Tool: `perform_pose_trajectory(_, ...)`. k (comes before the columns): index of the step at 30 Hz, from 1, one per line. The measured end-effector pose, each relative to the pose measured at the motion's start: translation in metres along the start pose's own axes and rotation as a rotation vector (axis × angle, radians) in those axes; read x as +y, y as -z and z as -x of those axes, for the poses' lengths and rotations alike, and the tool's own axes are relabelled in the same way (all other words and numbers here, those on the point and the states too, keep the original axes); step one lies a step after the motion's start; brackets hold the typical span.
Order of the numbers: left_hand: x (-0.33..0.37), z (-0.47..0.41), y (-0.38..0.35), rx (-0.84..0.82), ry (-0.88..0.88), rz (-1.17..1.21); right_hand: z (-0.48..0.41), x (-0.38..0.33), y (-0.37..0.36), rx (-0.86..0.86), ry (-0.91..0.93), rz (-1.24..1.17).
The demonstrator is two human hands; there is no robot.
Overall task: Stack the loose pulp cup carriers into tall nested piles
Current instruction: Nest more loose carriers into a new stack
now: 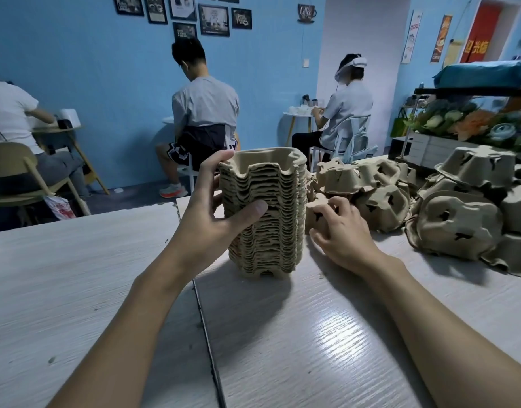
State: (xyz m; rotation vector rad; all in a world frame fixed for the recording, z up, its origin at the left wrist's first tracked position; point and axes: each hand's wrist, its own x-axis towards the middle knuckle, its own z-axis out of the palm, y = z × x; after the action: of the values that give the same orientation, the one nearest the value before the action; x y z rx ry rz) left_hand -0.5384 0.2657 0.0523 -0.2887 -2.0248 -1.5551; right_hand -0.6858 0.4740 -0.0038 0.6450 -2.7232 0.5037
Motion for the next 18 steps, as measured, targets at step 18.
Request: perform_pose_trajectory(18, -0.001, -0.001, 0.000, 0.004, -0.029, -0.002, -0.003, -0.008, 0.007, 0.051, -0.143, -0.035)
